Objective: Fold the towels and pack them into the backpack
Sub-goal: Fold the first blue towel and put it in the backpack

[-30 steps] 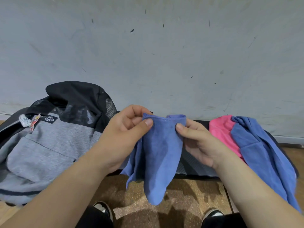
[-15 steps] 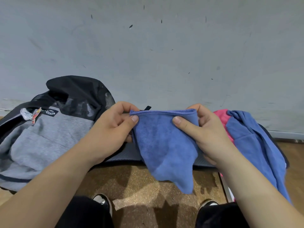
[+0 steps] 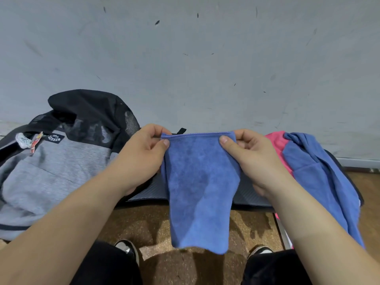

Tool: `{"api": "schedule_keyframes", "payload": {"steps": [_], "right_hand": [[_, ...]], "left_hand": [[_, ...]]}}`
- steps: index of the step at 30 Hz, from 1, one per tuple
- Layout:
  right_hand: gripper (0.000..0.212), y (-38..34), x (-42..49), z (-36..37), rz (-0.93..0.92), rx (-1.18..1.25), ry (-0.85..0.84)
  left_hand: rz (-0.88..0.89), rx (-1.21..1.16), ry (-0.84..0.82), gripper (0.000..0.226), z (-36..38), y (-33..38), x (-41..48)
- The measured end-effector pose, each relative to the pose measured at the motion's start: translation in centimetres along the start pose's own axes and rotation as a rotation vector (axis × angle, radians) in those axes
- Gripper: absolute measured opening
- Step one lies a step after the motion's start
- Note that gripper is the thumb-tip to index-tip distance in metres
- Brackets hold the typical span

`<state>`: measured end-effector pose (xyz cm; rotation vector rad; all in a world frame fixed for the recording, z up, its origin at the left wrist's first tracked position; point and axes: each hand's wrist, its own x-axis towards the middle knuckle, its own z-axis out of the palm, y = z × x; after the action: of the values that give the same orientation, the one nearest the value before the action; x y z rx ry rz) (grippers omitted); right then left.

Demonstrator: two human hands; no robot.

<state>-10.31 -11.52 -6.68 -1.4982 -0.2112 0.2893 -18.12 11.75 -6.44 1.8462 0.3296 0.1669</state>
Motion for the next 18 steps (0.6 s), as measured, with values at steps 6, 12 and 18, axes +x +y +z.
{"api": "schedule_keyframes", "payload": {"steps": [6,12,18], "right_hand": [[0.011,1.8,2.6,-0.4,-0.076,-0.291,0.087],[0.008,2.8,3.8,-0.8,-0.001,-0.287,0.152],[0.022,4.6,6.5,-0.5,0.048,-0.295,0.210]], "left_hand": [[0.024,0.232,0.052,0.016,1.4,-1.7,2.8],[0.029,0.268,0.176,0.019,1.6,-3.1,4.4],[-0.049,0.115,0.204,0.019,3.5,-5.0,6.9]]}}
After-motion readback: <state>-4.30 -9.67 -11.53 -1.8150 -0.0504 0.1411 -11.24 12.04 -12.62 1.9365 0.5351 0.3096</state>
